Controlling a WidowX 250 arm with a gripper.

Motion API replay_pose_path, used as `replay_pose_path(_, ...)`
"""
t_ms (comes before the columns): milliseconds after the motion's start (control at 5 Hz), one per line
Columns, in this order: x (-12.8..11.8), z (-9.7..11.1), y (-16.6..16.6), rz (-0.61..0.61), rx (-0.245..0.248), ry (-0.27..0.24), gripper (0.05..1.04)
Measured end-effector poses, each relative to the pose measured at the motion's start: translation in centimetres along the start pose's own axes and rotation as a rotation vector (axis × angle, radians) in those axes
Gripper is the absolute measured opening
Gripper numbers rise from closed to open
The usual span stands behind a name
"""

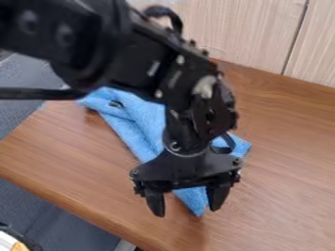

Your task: Fold the cloth from bottom right to top left

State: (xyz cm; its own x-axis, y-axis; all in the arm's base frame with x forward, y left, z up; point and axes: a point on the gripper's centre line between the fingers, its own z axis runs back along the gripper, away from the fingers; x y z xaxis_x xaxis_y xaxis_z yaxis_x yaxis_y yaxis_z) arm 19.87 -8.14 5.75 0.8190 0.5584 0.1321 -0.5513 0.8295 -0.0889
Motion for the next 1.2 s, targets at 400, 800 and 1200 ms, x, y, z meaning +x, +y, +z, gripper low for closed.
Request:
replay_pose_path(400,0.5,-2.1,-1.0,-0.006,0.028,-0.001,0.666)
replay_pose_path(800,0.5,-1.9,-1.1,-0.003,0.034,-0.006,0.149)
replay_pose_path(1200,0.1,0.6,-1.6,-0.033,-0.018,-0.008,0.055)
